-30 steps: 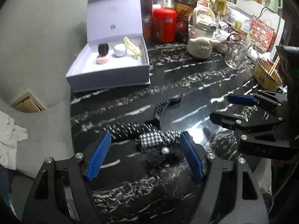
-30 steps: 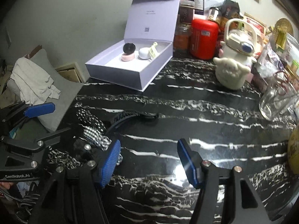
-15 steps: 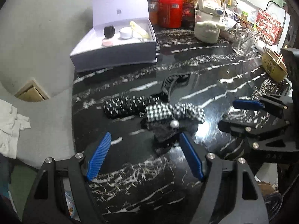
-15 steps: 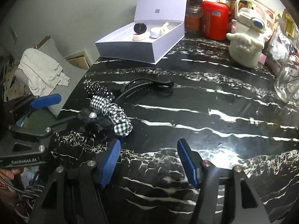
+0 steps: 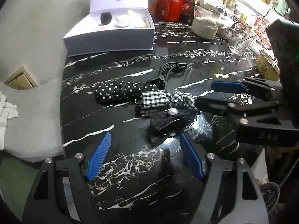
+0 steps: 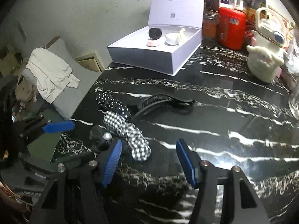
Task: Organize objects
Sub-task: 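Grasp the black bow clip with the left gripper while the right grasps the gingham scrunchie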
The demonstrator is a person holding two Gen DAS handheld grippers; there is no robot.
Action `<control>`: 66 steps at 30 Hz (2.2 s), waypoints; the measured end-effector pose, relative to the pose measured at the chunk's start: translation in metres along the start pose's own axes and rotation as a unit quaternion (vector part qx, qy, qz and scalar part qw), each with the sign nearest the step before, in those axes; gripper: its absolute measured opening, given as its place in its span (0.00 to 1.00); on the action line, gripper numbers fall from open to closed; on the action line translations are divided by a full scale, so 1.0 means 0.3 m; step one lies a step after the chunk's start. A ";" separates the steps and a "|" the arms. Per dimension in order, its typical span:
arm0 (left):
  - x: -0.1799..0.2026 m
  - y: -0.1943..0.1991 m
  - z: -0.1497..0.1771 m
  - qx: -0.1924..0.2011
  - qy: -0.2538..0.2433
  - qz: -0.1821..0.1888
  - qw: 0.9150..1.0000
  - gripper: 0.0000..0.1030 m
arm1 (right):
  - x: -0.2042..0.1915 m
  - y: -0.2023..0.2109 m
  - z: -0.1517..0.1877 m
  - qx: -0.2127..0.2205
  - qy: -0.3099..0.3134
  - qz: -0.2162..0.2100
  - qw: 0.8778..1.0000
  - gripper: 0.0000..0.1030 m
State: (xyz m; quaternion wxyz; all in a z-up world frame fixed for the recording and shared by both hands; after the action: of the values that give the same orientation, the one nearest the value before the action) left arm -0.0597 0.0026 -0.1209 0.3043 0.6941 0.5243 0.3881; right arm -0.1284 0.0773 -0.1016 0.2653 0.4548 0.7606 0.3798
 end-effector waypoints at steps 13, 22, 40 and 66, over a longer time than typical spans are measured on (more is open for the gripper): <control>0.049 -0.057 -0.002 -0.016 -0.019 0.019 1.000 0.73 | -0.052 -0.076 0.036 -0.029 0.039 -0.028 0.998 0.23; 0.089 -0.088 -0.006 -0.026 -0.026 0.035 0.999 0.73 | 0.027 -0.030 0.088 -0.032 0.028 0.004 0.999 0.23; 0.141 -0.159 -0.031 -0.027 -0.041 0.046 0.998 0.73 | 0.159 0.053 0.193 -0.039 0.011 0.059 0.997 0.23; 0.214 -0.147 -0.009 -0.028 -0.082 0.084 0.993 0.45 | 0.125 0.081 0.198 -0.026 0.027 0.042 0.998 0.38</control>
State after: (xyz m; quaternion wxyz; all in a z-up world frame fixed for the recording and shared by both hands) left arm -0.0741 0.0763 -0.1422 0.3317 0.7565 0.4262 0.3688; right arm -0.0886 0.1379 -0.1177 0.2401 0.4688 0.7376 0.4226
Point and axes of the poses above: each gripper's, at about its wrist camera, not at the fingertips, and y roughly against the way its jaws point, x to its right, z to its underside, the point moved 8 cm from there along -y, roughly the way its jaws point, and after that the axes turned 10 degrees about z, right-handed, at the moved point
